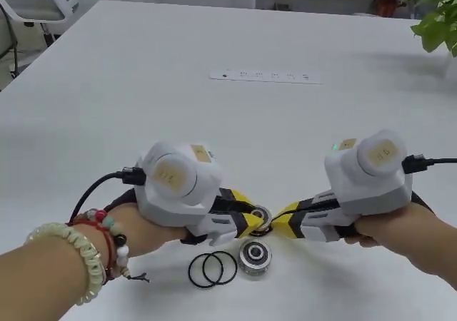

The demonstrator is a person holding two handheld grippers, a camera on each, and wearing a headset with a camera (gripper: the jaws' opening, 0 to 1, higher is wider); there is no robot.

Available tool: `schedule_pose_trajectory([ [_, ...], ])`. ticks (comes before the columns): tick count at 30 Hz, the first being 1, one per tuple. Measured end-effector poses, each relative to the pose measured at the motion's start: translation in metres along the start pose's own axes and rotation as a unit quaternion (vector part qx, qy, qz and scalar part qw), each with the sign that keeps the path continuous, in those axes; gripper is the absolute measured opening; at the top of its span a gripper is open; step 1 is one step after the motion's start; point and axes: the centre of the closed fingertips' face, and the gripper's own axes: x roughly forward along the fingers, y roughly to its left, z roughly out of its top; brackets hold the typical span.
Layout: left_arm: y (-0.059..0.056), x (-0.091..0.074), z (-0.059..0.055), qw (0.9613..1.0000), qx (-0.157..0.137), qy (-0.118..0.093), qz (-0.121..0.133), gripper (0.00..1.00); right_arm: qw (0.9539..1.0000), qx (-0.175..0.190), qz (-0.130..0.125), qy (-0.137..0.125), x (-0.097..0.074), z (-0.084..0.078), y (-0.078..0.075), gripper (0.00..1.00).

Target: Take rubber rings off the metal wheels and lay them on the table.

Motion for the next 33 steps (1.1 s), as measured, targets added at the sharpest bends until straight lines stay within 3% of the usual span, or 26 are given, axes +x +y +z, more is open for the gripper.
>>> schedule_pose_trajectory([
  [4, 0.000, 0.000, 0.000, 1.0000, 0.002, 0.002, 0.000, 0.13, 0.9980, 0.061, 0.007, -0.014, -0.002, 0.003, -0.002, 0.00],
  [11, 0.000, 0.000, 0.000, 1.0000, 0.004, 0.002, 0.000, 0.13, 0.9943, 0.103, 0.016, -0.023, -0.003, 0.003, -0.001, 0.00],
  [16, 0.001, -0.001, 0.000, 1.0000, 0.004, 0.003, 0.000, 0.13, 0.9950, 0.096, 0.013, -0.023, -0.003, 0.004, 0.000, 0.00],
  [17, 0.001, -0.001, 0.000, 1.0000, 0.004, 0.003, 0.001, 0.13, 0.9921, 0.111, 0.027, -0.052, -0.005, 0.014, 0.003, 0.00],
  [19, 0.002, -0.001, 0.000, 1.0000, 0.003, 0.003, 0.002, 0.13, 0.9921, 0.117, 0.021, -0.039, -0.005, 0.011, 0.002, 0.00],
  [20, 0.002, -0.001, 0.000, 1.0000, 0.004, 0.004, 0.003, 0.13, 0.9938, 0.101, 0.018, -0.044, -0.004, 0.013, 0.002, 0.00],
  [33, 0.001, -0.001, 0.000, 0.9998, 0.017, 0.009, 0.005, 0.13, 0.9954, 0.086, 0.015, -0.040, -0.004, 0.015, 0.006, 0.00],
])
